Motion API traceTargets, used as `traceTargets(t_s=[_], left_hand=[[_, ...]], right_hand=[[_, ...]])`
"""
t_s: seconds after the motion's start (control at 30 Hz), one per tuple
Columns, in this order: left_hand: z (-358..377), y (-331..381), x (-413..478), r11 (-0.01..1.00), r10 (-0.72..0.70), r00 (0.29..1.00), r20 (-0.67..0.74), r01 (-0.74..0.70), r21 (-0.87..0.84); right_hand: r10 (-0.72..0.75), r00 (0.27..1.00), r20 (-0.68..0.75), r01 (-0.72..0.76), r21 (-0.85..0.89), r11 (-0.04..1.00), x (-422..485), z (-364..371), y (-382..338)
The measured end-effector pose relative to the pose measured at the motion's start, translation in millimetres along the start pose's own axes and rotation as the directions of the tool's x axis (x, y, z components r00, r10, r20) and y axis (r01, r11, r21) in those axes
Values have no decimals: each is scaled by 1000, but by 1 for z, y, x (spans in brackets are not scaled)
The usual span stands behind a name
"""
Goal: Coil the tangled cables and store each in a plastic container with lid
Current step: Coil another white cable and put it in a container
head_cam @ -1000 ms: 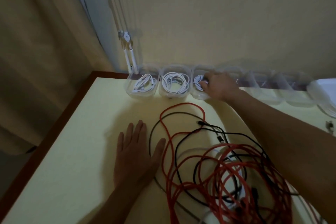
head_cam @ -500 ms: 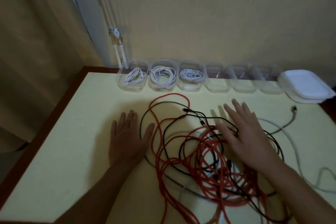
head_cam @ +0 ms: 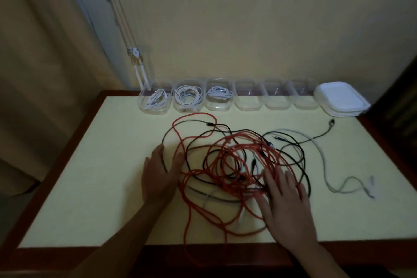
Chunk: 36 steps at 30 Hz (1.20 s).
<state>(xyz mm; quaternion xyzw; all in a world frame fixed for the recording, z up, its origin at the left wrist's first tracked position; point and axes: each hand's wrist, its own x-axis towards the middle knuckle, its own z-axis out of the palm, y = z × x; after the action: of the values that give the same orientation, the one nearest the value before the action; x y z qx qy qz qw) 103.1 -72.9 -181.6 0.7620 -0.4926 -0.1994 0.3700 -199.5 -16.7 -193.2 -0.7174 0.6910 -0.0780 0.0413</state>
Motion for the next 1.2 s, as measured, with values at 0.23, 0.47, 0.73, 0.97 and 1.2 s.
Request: traceTargets(t_s=[0.23, 0.47, 0.73, 0.97, 1.2], left_hand=[[48, 25, -67, 783, 472, 859, 201, -513, 352], [47, 10, -39, 666, 442, 861, 252, -503, 551], [40, 17, -41, 692, 480, 849, 221, -521, 499], [36, 32, -75, 836, 430, 895, 118, -444, 324], [27, 91, -80, 844, 476, 872, 114, -489, 222]], right_hand=[[30, 999, -13, -29, 22, 999, 42, 8, -17], [19, 971, -239, 69, 354, 933, 21, -2, 25], [297, 919, -259, -253, 190, 949, 18, -13, 86], [387, 917, -100, -358, 222, 907, 28, -35, 91], [493, 832, 257, -415, 877, 243, 73, -148, 77]])
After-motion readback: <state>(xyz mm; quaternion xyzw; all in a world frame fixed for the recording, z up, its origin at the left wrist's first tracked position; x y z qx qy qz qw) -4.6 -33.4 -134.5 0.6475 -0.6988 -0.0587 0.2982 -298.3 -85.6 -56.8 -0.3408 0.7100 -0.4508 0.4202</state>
